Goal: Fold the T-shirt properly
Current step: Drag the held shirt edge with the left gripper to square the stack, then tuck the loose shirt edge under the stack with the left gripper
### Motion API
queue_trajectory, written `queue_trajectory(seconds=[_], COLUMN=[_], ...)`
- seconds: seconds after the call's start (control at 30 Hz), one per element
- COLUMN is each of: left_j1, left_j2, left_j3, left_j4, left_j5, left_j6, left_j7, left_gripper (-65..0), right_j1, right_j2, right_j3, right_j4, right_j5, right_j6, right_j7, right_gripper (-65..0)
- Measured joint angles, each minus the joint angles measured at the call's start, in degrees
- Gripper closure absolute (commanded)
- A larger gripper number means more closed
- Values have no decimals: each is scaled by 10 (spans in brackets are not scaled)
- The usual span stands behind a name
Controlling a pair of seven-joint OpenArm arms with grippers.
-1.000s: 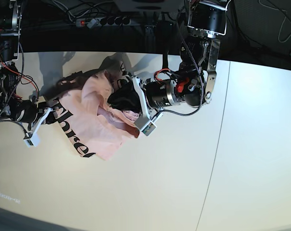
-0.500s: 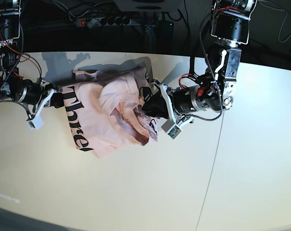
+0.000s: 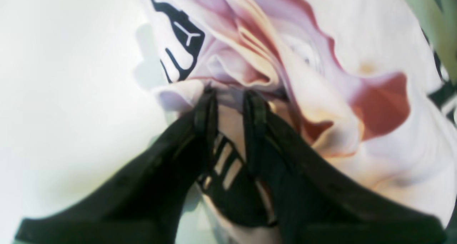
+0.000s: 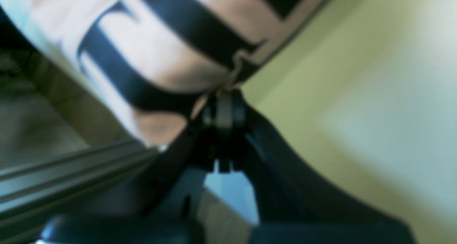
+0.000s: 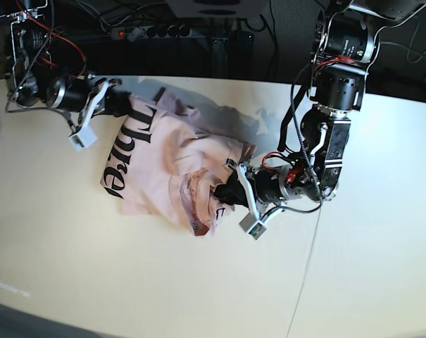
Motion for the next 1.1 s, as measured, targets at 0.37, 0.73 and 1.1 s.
queue_trajectory(seconds=[0.37,0.73,1.1], left_j1=[-29,-84,-153], left_j2=[18,45,42], left_j3=[132,140,127], left_j4=[-5,-6,-4], left_j5=[7,36,-54], left_j6=[0,0,0], left_j7=[-19,-14,91], left_gripper=[-168,-168,-167], right_j1=[-7,-8,-7], right_j2=[-89,-151,-180], right_j3=[-2,-2,-21], right_j4=[22,22,29], right_j5=[-9,-13,-20], right_j6=[1,2,2], right_j7=[-19,-28,-33], right_gripper=[0,0,0])
